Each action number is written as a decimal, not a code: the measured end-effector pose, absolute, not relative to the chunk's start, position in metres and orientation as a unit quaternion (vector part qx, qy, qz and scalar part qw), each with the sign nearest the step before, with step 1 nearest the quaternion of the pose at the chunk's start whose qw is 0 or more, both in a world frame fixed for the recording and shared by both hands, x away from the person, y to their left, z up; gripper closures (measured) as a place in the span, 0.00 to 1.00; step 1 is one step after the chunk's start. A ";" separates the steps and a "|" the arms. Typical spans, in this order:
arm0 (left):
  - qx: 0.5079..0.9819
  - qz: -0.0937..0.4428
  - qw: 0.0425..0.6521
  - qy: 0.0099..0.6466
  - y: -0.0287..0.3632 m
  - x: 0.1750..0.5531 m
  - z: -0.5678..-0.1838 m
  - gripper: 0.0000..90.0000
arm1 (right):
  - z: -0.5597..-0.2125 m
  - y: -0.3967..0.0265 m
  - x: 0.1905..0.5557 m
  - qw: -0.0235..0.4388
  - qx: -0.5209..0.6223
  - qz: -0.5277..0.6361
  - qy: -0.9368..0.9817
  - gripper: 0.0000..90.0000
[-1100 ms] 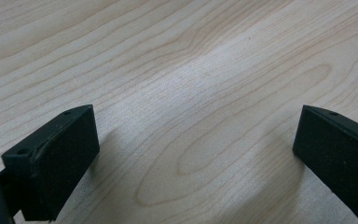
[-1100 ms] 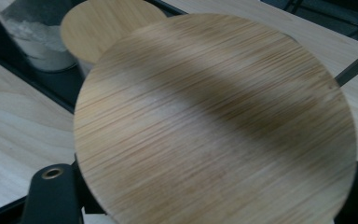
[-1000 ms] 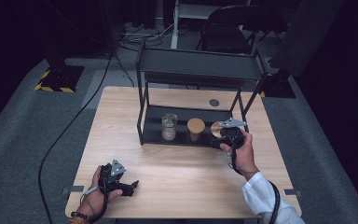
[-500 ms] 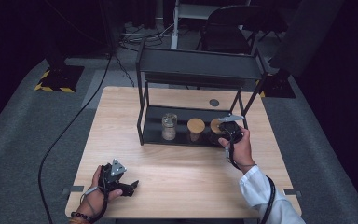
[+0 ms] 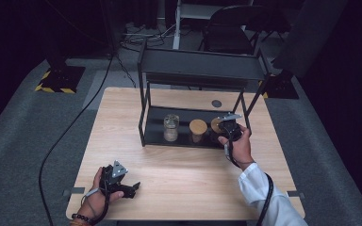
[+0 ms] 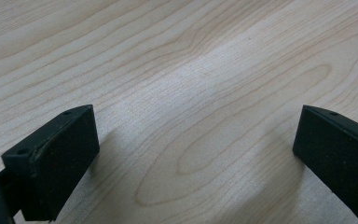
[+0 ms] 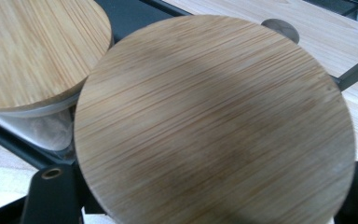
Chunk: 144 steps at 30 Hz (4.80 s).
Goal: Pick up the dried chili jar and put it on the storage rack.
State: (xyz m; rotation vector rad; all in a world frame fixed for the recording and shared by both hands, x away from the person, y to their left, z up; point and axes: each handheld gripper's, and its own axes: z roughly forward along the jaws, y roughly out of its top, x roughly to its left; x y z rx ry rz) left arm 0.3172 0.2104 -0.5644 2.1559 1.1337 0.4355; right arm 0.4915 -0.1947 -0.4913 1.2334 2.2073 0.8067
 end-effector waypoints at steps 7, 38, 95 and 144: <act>0.824 0.166 0.327 0.432 0.211 0.317 -0.564 0.00 | -0.498 -0.193 0.498 0.241 0.456 0.289 0.806 0.28; 0.824 0.166 0.328 0.431 0.211 0.317 -0.564 0.00 | -0.508 -0.186 0.505 0.231 0.464 0.292 0.804 0.28; 0.824 0.166 0.328 0.431 0.211 0.317 -0.564 0.00 | -0.502 -0.198 0.509 0.223 0.425 0.255 0.840 0.05; 0.824 0.166 0.328 0.431 0.211 0.317 -0.564 0.00 | -0.457 -0.205 0.461 0.283 0.370 0.293 0.835 0.04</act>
